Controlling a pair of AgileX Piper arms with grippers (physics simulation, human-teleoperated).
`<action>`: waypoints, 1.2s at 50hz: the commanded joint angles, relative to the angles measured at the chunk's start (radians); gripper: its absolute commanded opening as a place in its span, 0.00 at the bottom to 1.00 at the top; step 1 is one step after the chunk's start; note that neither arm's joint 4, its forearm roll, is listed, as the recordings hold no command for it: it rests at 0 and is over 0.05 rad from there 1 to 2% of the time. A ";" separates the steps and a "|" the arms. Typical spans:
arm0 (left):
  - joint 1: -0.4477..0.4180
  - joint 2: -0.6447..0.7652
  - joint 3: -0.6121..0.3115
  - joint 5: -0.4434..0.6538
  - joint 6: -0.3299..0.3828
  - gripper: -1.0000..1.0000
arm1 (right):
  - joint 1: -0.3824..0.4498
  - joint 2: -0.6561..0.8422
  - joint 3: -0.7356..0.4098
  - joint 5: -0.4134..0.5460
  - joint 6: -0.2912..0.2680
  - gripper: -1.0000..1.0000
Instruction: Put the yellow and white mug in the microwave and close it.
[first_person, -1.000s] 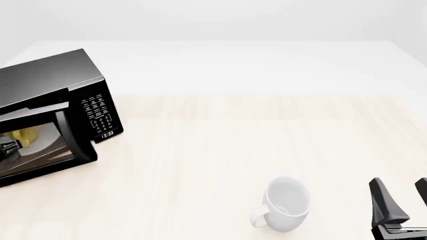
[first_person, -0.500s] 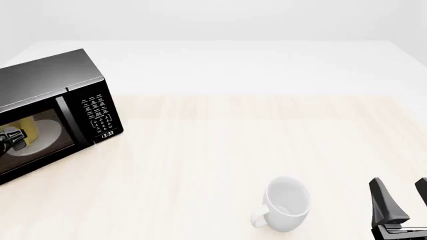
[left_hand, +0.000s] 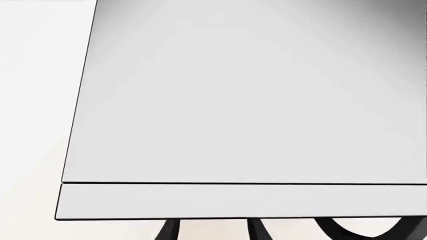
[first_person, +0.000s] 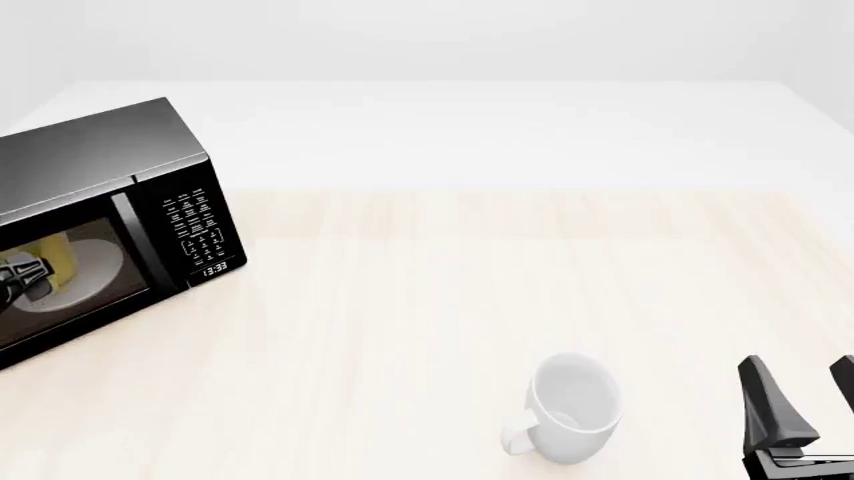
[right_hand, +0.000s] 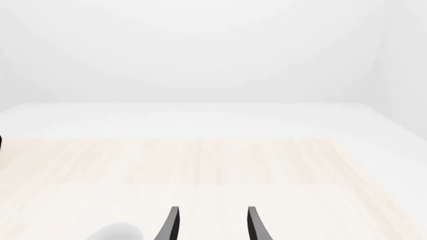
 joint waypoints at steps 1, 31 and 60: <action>0.026 0.054 0.000 -0.024 -0.032 1.00 | 0.000 0.000 0.000 0.000 0.000 1.00; -0.004 -0.267 0.121 0.061 -0.029 1.00 | 0.000 0.000 0.000 0.000 0.000 1.00; -0.011 -0.615 0.124 0.241 0.039 1.00 | 0.000 0.000 0.000 0.000 0.000 1.00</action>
